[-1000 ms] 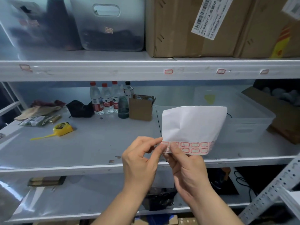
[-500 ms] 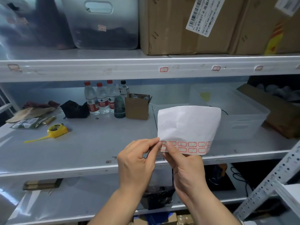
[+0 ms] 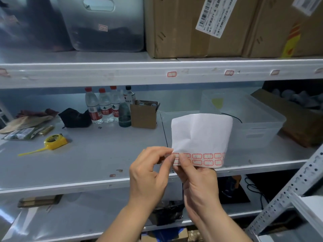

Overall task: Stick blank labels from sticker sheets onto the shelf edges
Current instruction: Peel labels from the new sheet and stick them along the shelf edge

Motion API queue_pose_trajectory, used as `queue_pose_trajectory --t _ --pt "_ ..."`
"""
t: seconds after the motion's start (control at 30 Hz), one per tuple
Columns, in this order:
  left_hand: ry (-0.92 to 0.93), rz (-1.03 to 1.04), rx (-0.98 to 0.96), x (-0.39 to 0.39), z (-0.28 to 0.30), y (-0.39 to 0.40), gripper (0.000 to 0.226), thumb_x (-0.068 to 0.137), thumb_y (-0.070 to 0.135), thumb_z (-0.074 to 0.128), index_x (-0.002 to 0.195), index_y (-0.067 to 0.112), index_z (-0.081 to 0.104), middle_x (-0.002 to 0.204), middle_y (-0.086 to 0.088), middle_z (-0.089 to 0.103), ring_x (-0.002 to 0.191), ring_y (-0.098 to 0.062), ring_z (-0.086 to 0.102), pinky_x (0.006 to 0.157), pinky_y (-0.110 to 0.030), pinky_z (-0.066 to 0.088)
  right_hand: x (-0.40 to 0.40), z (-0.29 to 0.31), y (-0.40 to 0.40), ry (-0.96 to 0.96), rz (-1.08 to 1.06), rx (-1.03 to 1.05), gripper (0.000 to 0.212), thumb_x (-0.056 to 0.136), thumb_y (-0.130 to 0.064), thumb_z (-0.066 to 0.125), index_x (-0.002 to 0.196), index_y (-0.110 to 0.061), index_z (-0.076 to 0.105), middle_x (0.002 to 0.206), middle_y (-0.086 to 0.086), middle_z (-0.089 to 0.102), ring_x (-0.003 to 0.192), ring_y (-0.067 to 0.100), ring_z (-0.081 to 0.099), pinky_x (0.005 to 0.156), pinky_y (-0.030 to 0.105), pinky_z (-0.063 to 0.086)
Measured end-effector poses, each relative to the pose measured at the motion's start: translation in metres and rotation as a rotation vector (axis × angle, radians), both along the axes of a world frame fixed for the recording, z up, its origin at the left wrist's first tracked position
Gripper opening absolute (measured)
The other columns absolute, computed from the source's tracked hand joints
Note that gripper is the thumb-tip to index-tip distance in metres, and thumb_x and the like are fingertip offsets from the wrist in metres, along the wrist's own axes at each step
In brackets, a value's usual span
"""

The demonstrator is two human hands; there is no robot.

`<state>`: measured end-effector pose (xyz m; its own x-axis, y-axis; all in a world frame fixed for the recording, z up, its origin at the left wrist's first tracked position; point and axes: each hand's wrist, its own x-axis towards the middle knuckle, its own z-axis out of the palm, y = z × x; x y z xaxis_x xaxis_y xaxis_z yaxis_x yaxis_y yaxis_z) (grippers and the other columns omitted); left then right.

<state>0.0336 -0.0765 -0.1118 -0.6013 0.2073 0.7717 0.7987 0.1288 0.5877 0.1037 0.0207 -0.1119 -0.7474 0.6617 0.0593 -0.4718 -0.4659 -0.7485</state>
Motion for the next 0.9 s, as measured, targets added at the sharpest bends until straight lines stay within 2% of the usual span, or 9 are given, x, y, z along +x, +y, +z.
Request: queue_pose_trajectory --t 0.07,0.13,0.23,0.37,0.47,0.57,0.73,0.9 --pt "-0.115 -0.028 0.044 0.000 0.001 0.002 0.007 0.086 0.017 0.078 0.093 0.018 0.079 0.086 0.012 0.073 0.076 -0.009 0.068 0.071 -0.017 0.052 0.001 -0.001 0.003 -0.011 0.009 0.001 0.045 0.078 -0.010 0.076 0.122 -0.001 0.067 0.107 0.018 0.077 0.097 0.027 0.074 0.076 0.028 0.062" --pt "-0.148 -0.026 0.077 0.001 0.001 0.004 0.005 0.084 0.019 0.079 0.089 0.020 0.079 0.082 0.012 0.074 0.073 -0.011 0.068 0.069 -0.016 0.051 0.001 -0.002 0.005 -0.022 0.001 -0.005 0.047 0.077 -0.011 0.077 0.121 0.002 0.066 0.104 0.017 0.078 0.096 0.026 0.074 0.073 0.026 0.061" --pt "-0.123 -0.017 0.078 0.001 0.000 0.007 0.006 0.083 0.015 0.083 0.086 0.020 0.080 0.082 0.012 0.073 0.074 -0.011 0.068 0.068 -0.018 0.051 -0.001 -0.002 0.008 -0.022 -0.028 0.000 0.051 0.076 -0.012 0.078 0.123 0.001 0.065 0.102 0.015 0.078 0.094 0.025 0.075 0.072 0.026 0.061" --pt "-0.069 0.011 0.052 -0.001 -0.001 0.010 0.006 0.082 0.014 0.085 0.085 0.018 0.082 0.082 0.010 0.071 0.077 -0.011 0.066 0.068 -0.019 0.050 -0.002 -0.003 0.011 -0.026 -0.083 0.061 0.046 0.074 -0.016 0.080 0.118 -0.008 0.069 0.100 0.012 0.079 0.094 0.026 0.076 0.074 0.029 0.061" --pt "-0.018 0.026 0.041 0.001 -0.001 0.012 0.005 0.083 0.013 0.085 0.084 0.015 0.081 0.082 0.008 0.072 0.078 -0.008 0.066 0.069 -0.020 0.051 -0.003 -0.003 0.012 -0.059 -0.135 0.093 0.041 0.073 -0.016 0.080 0.111 -0.004 0.071 0.096 0.014 0.079 0.092 0.028 0.076 0.075 0.032 0.062" --pt "-0.016 0.030 0.044 0.001 -0.002 0.012 0.004 0.083 0.013 0.083 0.083 0.016 0.080 0.081 0.009 0.071 0.077 -0.007 0.066 0.068 -0.019 0.051 -0.003 -0.005 0.013 -0.070 -0.165 0.122 0.032 0.079 -0.008 0.078 0.109 -0.001 0.071 0.098 0.021 0.078 0.091 0.030 0.075 0.079 0.036 0.062" --pt "-0.031 0.026 0.060 0.002 -0.002 0.012 0.002 0.084 0.013 0.080 0.083 0.015 0.081 0.080 0.009 0.072 0.075 -0.006 0.067 0.069 -0.015 0.050 -0.002 -0.002 0.008 -0.062 -0.211 0.153 0.055 0.073 -0.017 0.080 0.123 0.000 0.064 0.106 0.018 0.078 0.097 0.029 0.077 0.081 0.033 0.063" --pt "0.011 0.034 0.089 0.002 -0.007 0.010 0.005 0.085 0.012 0.080 0.087 0.016 0.081 0.084 0.012 0.075 0.080 -0.003 0.070 0.072 -0.015 0.052 -0.004 -0.003 0.000 -0.062 -0.255 0.168 0.045 0.074 -0.018 0.080 0.116 -0.005 0.069 0.100 0.012 0.080 0.092 0.027 0.078 0.080 0.033 0.063"
